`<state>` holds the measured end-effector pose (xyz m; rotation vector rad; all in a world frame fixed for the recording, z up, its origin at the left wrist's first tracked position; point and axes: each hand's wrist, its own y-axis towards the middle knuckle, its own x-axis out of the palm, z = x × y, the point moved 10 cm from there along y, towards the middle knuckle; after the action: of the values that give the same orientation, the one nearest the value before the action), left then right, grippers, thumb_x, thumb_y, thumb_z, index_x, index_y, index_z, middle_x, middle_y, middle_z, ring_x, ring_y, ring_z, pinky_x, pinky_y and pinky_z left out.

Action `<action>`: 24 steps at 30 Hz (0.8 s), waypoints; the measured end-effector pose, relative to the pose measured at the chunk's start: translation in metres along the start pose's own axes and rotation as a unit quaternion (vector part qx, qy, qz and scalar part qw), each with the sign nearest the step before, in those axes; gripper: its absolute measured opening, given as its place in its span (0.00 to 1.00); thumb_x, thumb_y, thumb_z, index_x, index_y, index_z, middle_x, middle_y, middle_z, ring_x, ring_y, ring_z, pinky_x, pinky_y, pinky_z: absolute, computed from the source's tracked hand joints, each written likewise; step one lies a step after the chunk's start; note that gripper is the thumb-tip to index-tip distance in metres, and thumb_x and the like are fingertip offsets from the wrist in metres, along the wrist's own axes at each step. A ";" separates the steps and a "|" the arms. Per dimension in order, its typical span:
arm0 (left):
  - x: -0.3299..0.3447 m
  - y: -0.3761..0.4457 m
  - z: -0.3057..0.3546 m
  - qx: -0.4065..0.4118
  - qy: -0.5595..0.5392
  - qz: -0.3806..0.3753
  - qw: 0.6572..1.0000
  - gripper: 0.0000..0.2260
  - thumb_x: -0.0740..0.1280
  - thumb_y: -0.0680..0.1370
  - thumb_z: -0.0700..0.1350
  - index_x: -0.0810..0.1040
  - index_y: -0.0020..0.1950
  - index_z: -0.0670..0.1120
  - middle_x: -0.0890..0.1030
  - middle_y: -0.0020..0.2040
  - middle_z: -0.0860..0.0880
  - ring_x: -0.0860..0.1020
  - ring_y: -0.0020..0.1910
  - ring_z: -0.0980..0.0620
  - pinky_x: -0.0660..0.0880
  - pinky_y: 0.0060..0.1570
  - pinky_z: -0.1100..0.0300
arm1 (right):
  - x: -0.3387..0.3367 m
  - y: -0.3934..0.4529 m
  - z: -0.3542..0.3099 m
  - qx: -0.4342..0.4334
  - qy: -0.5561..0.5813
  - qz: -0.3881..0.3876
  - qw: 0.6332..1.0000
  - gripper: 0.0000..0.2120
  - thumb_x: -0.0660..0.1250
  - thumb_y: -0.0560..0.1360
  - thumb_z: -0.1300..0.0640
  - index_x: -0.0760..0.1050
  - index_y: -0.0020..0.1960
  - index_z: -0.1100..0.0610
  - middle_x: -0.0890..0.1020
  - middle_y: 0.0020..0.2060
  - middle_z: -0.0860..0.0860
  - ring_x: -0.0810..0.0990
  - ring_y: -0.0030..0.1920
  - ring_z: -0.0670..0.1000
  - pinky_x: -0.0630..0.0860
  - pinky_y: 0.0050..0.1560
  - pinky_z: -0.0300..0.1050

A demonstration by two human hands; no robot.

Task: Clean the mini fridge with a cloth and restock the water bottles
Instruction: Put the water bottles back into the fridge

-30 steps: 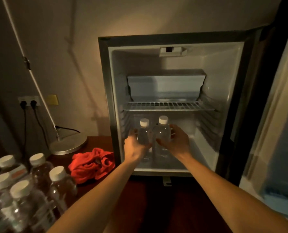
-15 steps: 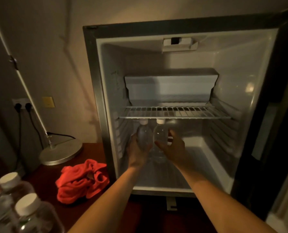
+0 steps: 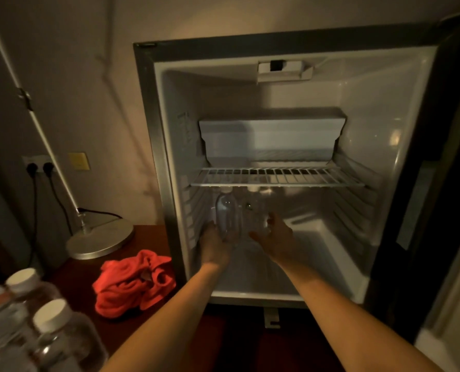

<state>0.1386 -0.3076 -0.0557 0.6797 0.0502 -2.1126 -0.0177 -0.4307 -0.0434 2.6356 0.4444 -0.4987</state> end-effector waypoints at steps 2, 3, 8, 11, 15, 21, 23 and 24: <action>-0.003 -0.012 0.000 0.009 0.031 -0.011 0.999 0.21 0.74 0.73 0.45 0.74 0.64 0.45 0.79 0.58 0.45 0.78 0.59 0.44 0.76 0.56 0.56 | -0.006 -0.015 -0.005 0.002 -0.012 -0.001 1.000 0.30 0.78 0.68 0.58 0.70 0.67 0.61 0.81 0.57 0.57 0.80 0.56 0.58 0.73 0.51 0.43; -0.004 -0.020 0.000 0.010 0.036 -0.023 0.999 0.22 0.73 0.73 0.44 0.73 0.65 0.45 0.79 0.58 0.45 0.78 0.58 0.45 0.77 0.56 0.54 | -0.008 -0.024 -0.009 -0.007 -0.014 -0.003 1.000 0.29 0.77 0.69 0.59 0.70 0.66 0.62 0.81 0.54 0.55 0.80 0.53 0.55 0.72 0.48 0.39; -0.031 -0.068 0.014 0.067 0.009 -0.046 0.997 0.17 0.72 0.74 0.43 0.77 0.62 0.43 0.82 0.56 0.46 0.80 0.56 0.48 0.74 0.53 0.62 | -0.002 -0.078 -0.040 -0.025 -0.030 -0.040 0.998 0.20 0.73 0.71 0.65 0.72 0.61 0.63 0.77 0.46 0.51 0.80 0.51 0.54 0.68 0.38 0.25; -0.064 -0.101 0.016 0.096 0.016 -0.028 0.995 0.13 0.72 0.73 0.42 0.80 0.56 0.42 0.84 0.50 0.47 0.82 0.52 0.48 0.76 0.54 0.57 | 0.002 -0.113 -0.055 -0.030 -0.043 -0.056 0.997 0.24 0.75 0.70 0.60 0.72 0.64 0.58 0.80 0.54 0.54 0.80 0.56 0.55 0.75 0.52 0.42; -0.115 -0.149 0.011 0.130 0.019 -0.010 0.991 0.10 0.71 0.72 0.39 0.80 0.53 0.41 0.84 0.46 0.47 0.82 0.46 0.52 0.78 0.52 0.58 | 0.013 -0.164 -0.078 -0.059 -0.055 -0.094 0.992 0.27 0.77 0.69 0.56 0.72 0.65 0.57 0.79 0.52 0.51 0.79 0.54 0.50 0.74 0.51 0.39; -0.194 -0.212 -0.027 0.143 0.063 0.030 0.987 0.05 0.70 0.71 0.46 0.81 0.45 0.48 0.83 0.38 0.54 0.81 0.40 0.55 0.79 0.47 0.54 | 0.055 -0.239 -0.117 -0.108 -0.054 -0.142 0.982 0.26 0.77 0.68 0.54 0.73 0.63 0.56 0.81 0.50 0.52 0.81 0.49 0.50 0.78 0.52 0.45; -0.220 -0.230 -0.045 0.136 0.088 0.052 0.985 0.04 0.71 0.71 0.50 0.80 0.43 0.51 0.82 0.36 0.55 0.81 0.39 0.55 0.79 0.45 0.53 | 0.075 -0.260 -0.128 -0.124 -0.045 -0.161 0.978 0.25 0.78 0.67 0.54 0.74 0.61 0.54 0.81 0.47 0.50 0.80 0.46 0.49 0.79 0.51 0.46; -0.234 -0.240 -0.052 0.134 0.104 0.067 0.983 0.04 0.71 0.72 0.51 0.80 0.42 0.52 0.81 0.35 0.55 0.81 0.38 0.55 0.78 0.44 0.54 | 0.085 -0.269 -0.132 -0.129 -0.037 -0.172 0.976 0.25 0.78 0.66 0.53 0.74 0.61 0.53 0.80 0.47 0.49 0.80 0.46 0.49 0.79 0.51 0.47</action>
<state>0.0835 0.0261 -0.0361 1.0345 -0.1648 -1.9296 -0.0078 -0.1199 -0.0575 2.2906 0.8880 -0.5981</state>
